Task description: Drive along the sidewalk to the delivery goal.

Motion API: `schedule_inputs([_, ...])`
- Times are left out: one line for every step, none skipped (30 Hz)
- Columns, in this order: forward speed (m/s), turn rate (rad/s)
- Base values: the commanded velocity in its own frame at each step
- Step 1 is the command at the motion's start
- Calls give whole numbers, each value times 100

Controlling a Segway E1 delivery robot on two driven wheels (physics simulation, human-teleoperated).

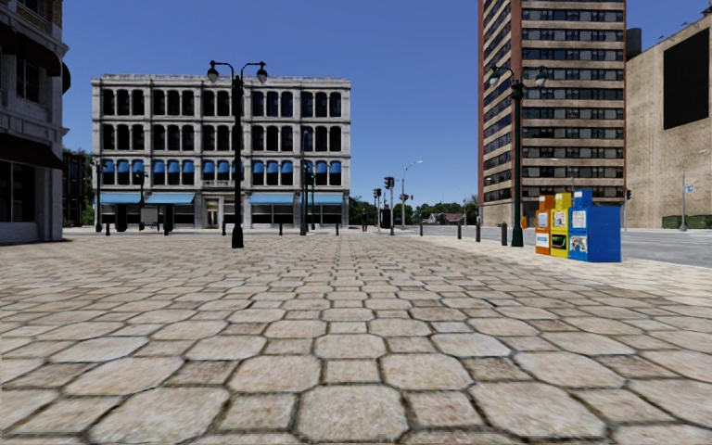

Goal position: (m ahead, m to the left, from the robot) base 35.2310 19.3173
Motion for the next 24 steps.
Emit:
schedule_inputs([200,0])
schedule_inputs([200,0])
schedule_inputs([200,0])
schedule_inputs([200,0])
schedule_inputs([200,0])
schedule_inputs([200,0])
schedule_inputs([200,0])
schedule_inputs([200,0])
schedule_inputs([200,0])
schedule_inputs([200,0])
schedule_inputs([200,0])
schedule_inputs([200,0])
schedule_inputs([200,0])
schedule_inputs([200,0])
schedule_inputs([200,0])
schedule_inputs([200,0])
schedule_inputs([200,0])
schedule_inputs([200,0])
schedule_inputs([200,0])
schedule_inputs([200,0])
schedule_inputs([200,0])
schedule_inputs([200,0])
schedule_inputs([200,0])
schedule_inputs([200,0])
